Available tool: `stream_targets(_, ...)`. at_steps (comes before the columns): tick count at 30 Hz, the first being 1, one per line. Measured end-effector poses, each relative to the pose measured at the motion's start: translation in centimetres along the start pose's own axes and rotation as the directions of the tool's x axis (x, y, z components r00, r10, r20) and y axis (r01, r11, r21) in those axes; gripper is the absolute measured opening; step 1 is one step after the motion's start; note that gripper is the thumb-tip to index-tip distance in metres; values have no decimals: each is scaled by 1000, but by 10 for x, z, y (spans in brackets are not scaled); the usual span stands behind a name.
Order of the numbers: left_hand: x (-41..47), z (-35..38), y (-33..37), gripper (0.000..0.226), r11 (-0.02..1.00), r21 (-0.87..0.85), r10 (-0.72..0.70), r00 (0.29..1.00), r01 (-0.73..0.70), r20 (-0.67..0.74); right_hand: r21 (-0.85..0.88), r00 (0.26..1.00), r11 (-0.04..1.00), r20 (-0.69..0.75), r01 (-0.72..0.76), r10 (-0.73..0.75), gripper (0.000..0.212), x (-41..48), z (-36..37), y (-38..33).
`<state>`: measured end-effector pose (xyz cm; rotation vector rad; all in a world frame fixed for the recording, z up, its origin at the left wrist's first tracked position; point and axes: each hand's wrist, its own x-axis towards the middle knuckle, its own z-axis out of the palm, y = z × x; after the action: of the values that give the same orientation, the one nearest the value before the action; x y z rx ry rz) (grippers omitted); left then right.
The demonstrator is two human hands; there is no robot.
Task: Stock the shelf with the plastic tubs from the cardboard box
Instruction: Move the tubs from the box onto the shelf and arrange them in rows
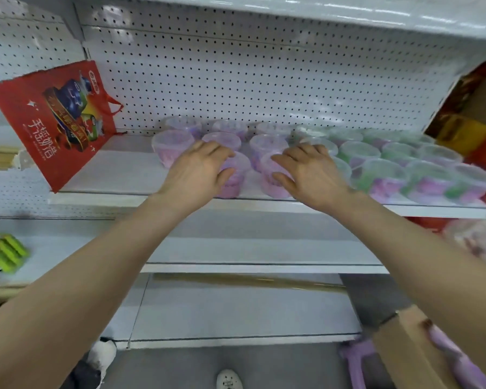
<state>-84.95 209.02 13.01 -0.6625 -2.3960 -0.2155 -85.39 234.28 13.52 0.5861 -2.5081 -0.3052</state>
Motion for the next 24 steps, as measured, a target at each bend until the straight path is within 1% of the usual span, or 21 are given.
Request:
stream_targets(6, 0, 9, 85, 28, 988, -97, 118, 993, -116, 12, -25, 994, 994, 32, -107, 108, 44, -105, -17, 35)
stream_targets(7, 2, 13, 100, 27, 984, -111, 143, 990, -141, 16, -37, 992, 992, 19, -120, 121, 44, -123, -18, 43)
stream_targets(9, 8, 24, 136, 29, 966, -159, 210, 977, -204, 24, -65, 987, 985, 36, -157, 159, 43, -163, -18, 64)
stream_targets(12, 13, 38, 174, 30, 951, -225, 227, 972, -211, 50, -55, 974, 973, 36, -222, 224, 45, -207, -18, 83)
stream_targets(14, 18, 57, 214, 31, 928, -276, 276, 960, -251, 54, -60, 959, 960, 53, -275, 278, 45, -248, -13, 105)
stream_targets(17, 27, 90, 278, 32, 887, -364, 341, 935, -285, 98, -64, 930, 935, 93, -350, 355, 43, -314, 0, 143)
stream_targets(22, 41, 160, 393, 32, 839, -465, 408, 894, -285, 188, -48, 869, 881, 151, -470, 471, 38, -424, 26, 215)
stream_targets(24, 45, 192, 444, 31, 824, -498, 421, 880, -270, 220, -56, 835, 856, 198, -513, 513, 37, -469, 44, 246)
